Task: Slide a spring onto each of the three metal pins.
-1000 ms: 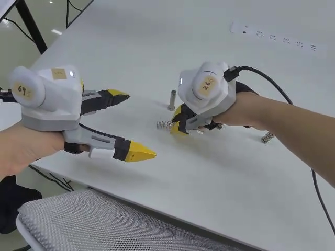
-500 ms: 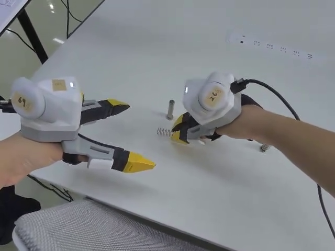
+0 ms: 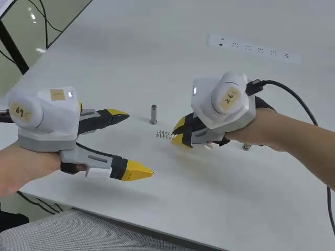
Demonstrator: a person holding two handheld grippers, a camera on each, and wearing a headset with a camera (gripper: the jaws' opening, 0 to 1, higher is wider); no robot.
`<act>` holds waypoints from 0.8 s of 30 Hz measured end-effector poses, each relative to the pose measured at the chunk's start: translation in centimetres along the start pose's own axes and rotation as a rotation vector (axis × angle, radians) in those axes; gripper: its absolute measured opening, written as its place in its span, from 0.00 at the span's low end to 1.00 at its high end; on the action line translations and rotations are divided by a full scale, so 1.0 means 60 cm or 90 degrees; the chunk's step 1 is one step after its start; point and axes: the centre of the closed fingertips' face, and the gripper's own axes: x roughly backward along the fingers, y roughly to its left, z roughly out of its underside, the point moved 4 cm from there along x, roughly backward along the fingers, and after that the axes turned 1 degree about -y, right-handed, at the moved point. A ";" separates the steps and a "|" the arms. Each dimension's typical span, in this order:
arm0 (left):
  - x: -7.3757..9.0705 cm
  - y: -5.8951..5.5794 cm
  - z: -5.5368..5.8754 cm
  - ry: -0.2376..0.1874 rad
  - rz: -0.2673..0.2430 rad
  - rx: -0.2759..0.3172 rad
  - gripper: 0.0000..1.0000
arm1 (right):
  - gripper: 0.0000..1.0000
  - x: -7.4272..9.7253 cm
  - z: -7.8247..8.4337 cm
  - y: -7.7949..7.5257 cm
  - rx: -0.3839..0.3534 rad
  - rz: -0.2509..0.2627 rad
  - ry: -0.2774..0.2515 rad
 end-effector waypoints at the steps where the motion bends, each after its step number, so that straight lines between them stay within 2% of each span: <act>1: -0.003 -0.003 0.000 0.000 0.004 0.001 0.87 | 0.13 0.004 0.001 0.002 -0.002 0.003 -0.001; 4: -0.009 -0.009 0.002 0.004 0.014 0.000 0.86 | 0.13 0.017 0.008 0.012 -0.014 0.010 -0.009; 14: -0.026 -0.020 -0.004 0.007 0.045 -0.005 0.80 | 0.13 0.040 0.034 0.047 -0.007 0.017 0.009; 18: -0.042 -0.034 -0.001 0.013 0.079 0.003 0.69 | 0.13 0.044 0.037 0.053 -0.011 0.020 0.005; 24: -0.066 -0.043 -0.008 0.008 0.101 -0.001 0.54 | 0.13 0.050 0.034 0.061 0.004 0.025 0.008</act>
